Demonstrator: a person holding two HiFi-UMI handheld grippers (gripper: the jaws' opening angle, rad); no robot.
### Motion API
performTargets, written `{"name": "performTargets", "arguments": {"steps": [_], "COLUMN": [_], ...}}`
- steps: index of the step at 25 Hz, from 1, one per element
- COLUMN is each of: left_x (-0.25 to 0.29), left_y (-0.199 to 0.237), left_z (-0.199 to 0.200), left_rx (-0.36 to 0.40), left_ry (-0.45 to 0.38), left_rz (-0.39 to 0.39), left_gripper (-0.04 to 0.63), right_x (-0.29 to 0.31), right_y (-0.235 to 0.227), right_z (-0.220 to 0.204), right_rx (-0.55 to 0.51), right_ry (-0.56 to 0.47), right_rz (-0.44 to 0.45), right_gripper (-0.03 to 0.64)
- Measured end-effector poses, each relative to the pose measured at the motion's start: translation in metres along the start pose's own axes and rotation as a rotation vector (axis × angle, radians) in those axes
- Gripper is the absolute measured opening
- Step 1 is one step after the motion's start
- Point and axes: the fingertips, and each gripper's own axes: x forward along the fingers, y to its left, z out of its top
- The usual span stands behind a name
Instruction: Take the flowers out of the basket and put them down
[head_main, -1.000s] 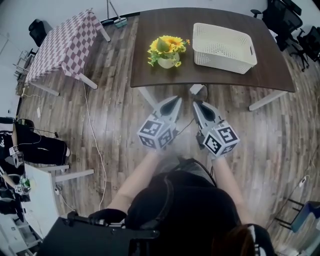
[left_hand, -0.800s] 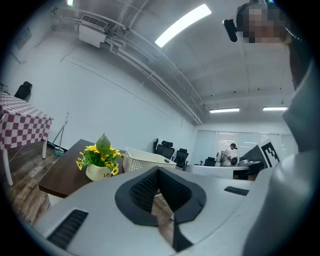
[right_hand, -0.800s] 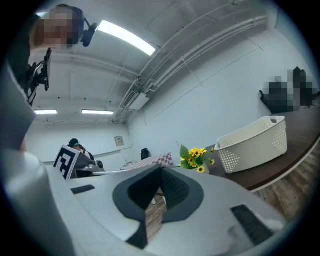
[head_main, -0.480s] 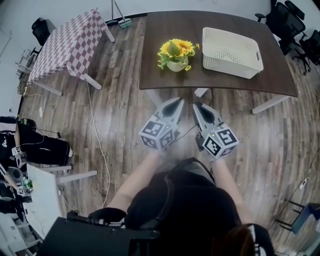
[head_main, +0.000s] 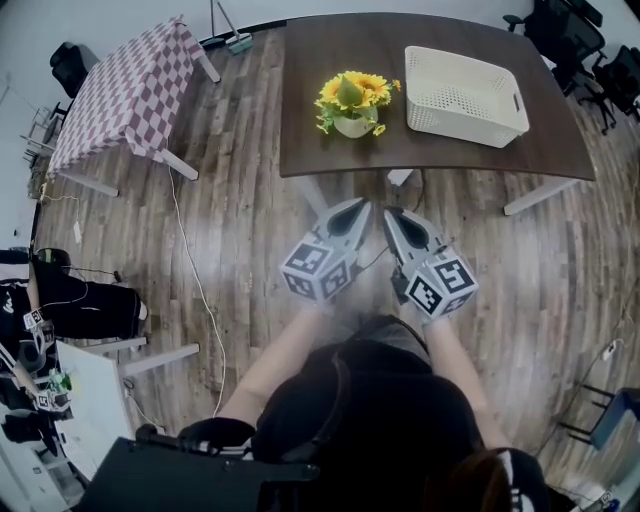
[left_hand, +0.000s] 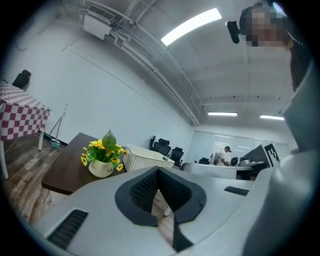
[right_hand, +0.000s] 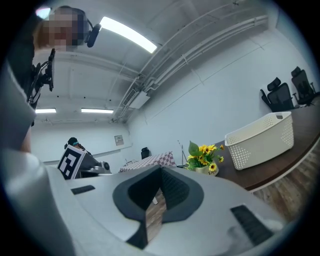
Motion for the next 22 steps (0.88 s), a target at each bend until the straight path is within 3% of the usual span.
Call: {"name": "performTargets", "arguments": {"steps": [12,22], "left_x": [-0.012,-0.036], "left_y": [0.009,0.035], "left_z": [-0.002,-0.006], "left_rx": [-0.014,-0.029], "left_ry": [-0.007,-0.013], "left_rz": [-0.03,0.003], "left_gripper": [0.0,0.0], "right_x": [0.012,0.023], "right_y": [0.021,0.037], "right_z": [-0.013,-0.032], "right_rx": [-0.024,0.005], "right_ry": [0.037,0.045], "right_rz": [0.008,0.025], "right_gripper": [0.0,0.0]}}
